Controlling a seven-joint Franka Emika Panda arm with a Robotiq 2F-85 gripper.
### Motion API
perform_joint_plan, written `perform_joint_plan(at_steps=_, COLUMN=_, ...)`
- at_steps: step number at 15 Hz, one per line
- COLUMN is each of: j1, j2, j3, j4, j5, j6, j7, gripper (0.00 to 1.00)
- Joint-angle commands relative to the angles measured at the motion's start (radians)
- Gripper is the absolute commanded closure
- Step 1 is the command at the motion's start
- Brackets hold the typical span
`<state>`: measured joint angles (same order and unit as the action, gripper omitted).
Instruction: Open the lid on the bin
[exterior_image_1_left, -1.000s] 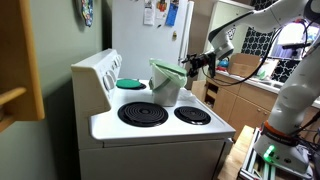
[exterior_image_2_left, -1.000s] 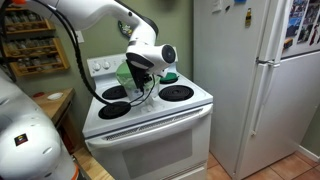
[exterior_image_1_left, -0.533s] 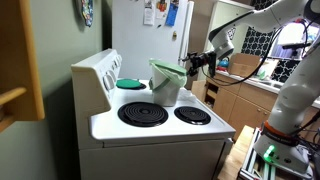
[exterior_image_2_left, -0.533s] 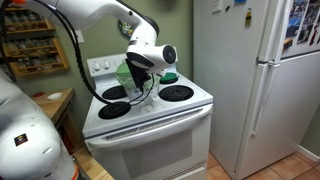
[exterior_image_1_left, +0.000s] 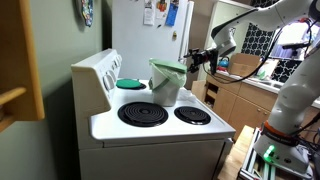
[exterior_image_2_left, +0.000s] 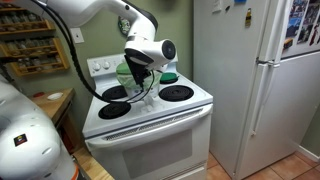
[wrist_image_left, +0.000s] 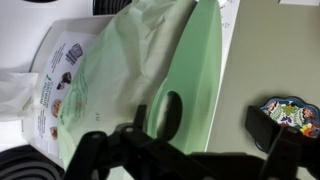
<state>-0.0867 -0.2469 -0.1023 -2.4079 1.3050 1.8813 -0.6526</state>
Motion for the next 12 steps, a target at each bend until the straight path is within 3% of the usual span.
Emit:
perform_joint_plan(at_steps=1, j1=-0.011, j2=-0.028, j3=-0.005, j4=-0.004, j5=0.01, j6=-0.022, j7=-0.002, gripper=0.0)
perform_joint_plan(at_steps=12, j1=-0.003, j2=-0.012, j3=0.015, j4=0.179, j5=-0.023, j6=-0.004, j7=0.035, gripper=0.0)
